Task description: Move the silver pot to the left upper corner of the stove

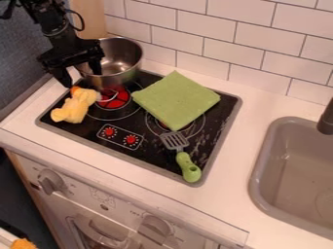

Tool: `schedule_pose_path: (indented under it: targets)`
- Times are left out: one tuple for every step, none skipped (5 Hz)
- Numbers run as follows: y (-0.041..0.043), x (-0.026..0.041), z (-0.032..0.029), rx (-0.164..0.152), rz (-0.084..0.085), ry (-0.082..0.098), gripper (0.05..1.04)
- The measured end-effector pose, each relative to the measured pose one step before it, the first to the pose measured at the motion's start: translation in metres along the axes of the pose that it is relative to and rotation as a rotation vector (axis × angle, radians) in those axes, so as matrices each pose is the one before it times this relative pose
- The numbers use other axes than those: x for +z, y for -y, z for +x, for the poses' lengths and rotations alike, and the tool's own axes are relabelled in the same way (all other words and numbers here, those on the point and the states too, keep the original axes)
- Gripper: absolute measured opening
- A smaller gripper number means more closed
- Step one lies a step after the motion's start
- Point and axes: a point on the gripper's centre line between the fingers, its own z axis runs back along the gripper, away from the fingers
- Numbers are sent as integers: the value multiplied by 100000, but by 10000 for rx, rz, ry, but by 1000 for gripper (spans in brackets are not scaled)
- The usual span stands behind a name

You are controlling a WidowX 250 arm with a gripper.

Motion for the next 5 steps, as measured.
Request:
schedule_pose_path:
  targets:
    - [583,1229,254,-258,-128,191,1004]
    - [347,633,-298,-288,-113,-198,1001]
    - [1523,2143,689,-873,207,166,1001]
    - [1307,3106,450,-470,16,541,1001]
    - [714,3202,-938,-89,-122,578,1001]
